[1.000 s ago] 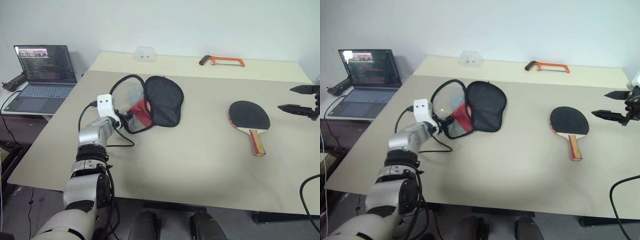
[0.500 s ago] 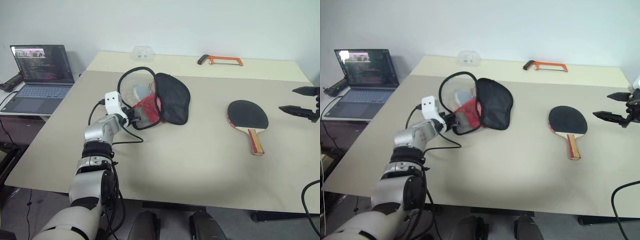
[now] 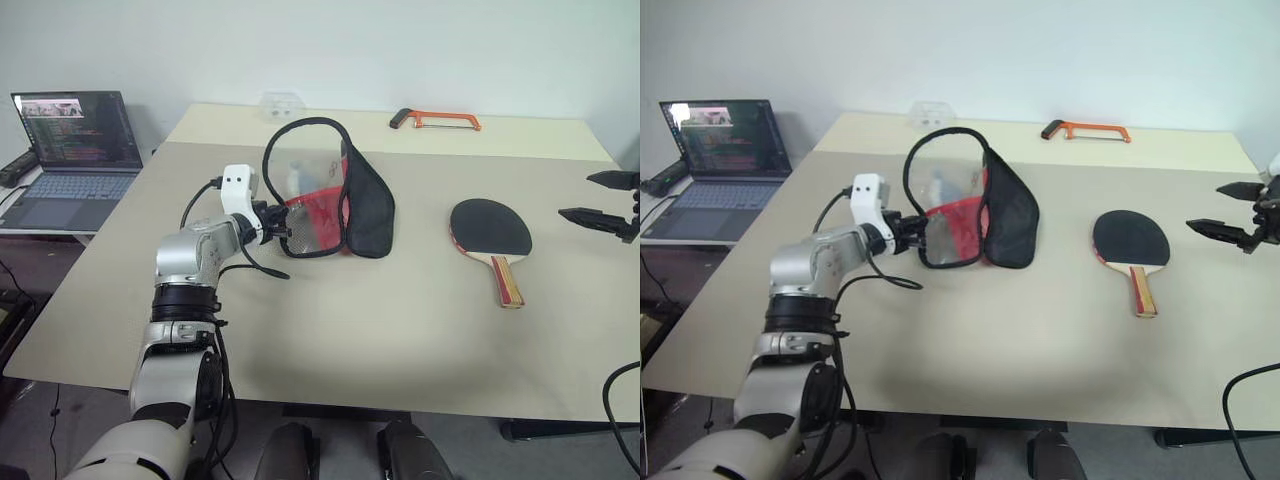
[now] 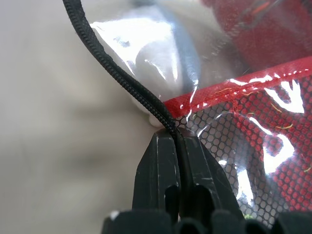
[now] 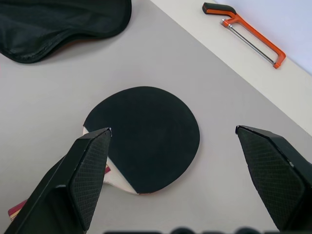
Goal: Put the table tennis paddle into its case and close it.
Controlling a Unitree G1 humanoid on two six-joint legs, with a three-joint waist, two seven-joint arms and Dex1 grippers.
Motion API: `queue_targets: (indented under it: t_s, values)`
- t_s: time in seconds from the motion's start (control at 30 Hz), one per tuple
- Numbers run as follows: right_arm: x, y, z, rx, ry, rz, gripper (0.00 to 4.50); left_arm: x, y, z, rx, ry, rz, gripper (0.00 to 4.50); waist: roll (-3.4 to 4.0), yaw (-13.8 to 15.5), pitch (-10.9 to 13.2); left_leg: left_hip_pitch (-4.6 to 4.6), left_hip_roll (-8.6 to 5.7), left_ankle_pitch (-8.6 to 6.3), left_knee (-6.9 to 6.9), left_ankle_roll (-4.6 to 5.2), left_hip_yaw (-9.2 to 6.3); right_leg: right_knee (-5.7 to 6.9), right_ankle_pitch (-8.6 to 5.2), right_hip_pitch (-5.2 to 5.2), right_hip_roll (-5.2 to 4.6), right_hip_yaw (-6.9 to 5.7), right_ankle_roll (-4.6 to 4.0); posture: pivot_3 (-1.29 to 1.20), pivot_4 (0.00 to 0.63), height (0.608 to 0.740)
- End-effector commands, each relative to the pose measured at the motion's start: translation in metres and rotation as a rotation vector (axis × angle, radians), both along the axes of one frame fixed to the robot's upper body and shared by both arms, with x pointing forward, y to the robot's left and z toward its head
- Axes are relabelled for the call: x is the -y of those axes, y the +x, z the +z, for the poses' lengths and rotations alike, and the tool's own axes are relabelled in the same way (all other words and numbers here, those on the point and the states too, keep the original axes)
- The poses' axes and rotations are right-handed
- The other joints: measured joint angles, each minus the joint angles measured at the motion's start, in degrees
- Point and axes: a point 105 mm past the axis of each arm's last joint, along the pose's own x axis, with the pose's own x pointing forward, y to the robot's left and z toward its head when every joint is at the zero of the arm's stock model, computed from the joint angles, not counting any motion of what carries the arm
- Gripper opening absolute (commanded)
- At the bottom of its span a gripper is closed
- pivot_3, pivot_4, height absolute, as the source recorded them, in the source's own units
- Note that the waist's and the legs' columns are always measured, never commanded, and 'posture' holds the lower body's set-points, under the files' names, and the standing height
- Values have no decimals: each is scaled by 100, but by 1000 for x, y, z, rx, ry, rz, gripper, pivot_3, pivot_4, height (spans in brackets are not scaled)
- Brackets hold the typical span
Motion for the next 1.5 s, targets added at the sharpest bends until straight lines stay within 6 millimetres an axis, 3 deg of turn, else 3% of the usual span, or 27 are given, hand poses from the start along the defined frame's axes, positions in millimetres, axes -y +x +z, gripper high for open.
queue_targets:
  t_s: [0.03, 0.23, 0.4, 0.5, 0.63, 0.77, 0.83, 0.9, 1.2, 1.4, 1.5]
  values:
    - [2, -6, 19, 80, -5, 2, 4500, 37, -4, 29, 88, -38, -107, 29, 0, 15, 0, 0, -1, 0, 0, 0, -3, -2, 0, 1, -1, 0, 1, 0, 150, 740]
    - [6, -12, 22, 93, -7, -17, 4500, 43, 12, 11, 107, 151, 28, 29, 0, -10, 0, 0, -9, -1, 2, 2, -23, -8, 0, 6, 2, 0, 2, 0, 150, 740]
    - [11, -17, 21, 95, -11, -37, 4500, 47, 9, 3, 94, 122, 36, 29, 0, -28, 0, 4, -7, 1, -18, -2, -22, -19, 0, 1, 5, 10, 2, 0, 150, 740]
    - [12, -19, 22, 94, -14, -41, 4500, 29, 11, -4, 73, 147, 106, 29, 0, -28, 0, 4, -7, 1, -19, -1, -22, -22, 0, 1, 5, 10, 2, 0, 150, 740]
    - [14, -21, 22, 95, -13, -49, 4500, -23, 10, -15, 64, 338, 224, 29, 0, -46, 0, 8, -7, 1, -29, -2, -22, -25, 0, 0, 6, 11, 2, 0, 150, 740]
    - [14, -22, 20, 93, -10, -52, 4500, -68, 10, -7, 54, 400, 306, 29, 0, -39, 0, 8, -4, 2, -41, -3, -23, -34, 0, -1, 5, 6, 2, 0, 150, 740]
    - [13, -21, 18, 90, -8, -52, 4500, -74, 11, -3, 58, 405, 307, 29, 0, -10, 0, 7, -3, 2, -41, -3, -23, -37, 0, 0, 0, 6, 2, 0, 150, 740]
    - [12, -20, 16, 87, -5, -48, 4500, -62, 12, -1, 66, 380, 244, 29, 0, 1, 0, 6, -2, 1, -40, -2, -22, -38, 0, 1, -3, 5, 3, 0, 150, 740]
    - [4, -13, 15, 92, 1, -30, 4500, 40, -9, -8, 61, 231, -51, 29, 0, 75, 0, -8, -4, 1, -41, -2, -33, -59, 3, 5, -7, -7, 6, 0, 150, 740]
    - [3, -11, 15, 92, 0, -24, 4500, 66, -11, -4, 76, 208, -56, 29, 1, -12, -1, 0, -6, 2, -51, -3, -30, -66, 3, 5, 3, 1, 6, 0, 150, 740]
    - [3, -12, 16, 91, -2, -24, 4500, 69, -11, -3, 91, 215, -21, 29, 1, -8, -1, 1, -6, 2, -49, -2, -31, -64, 6, 6, 3, 2, 9, 0, 150, 740]
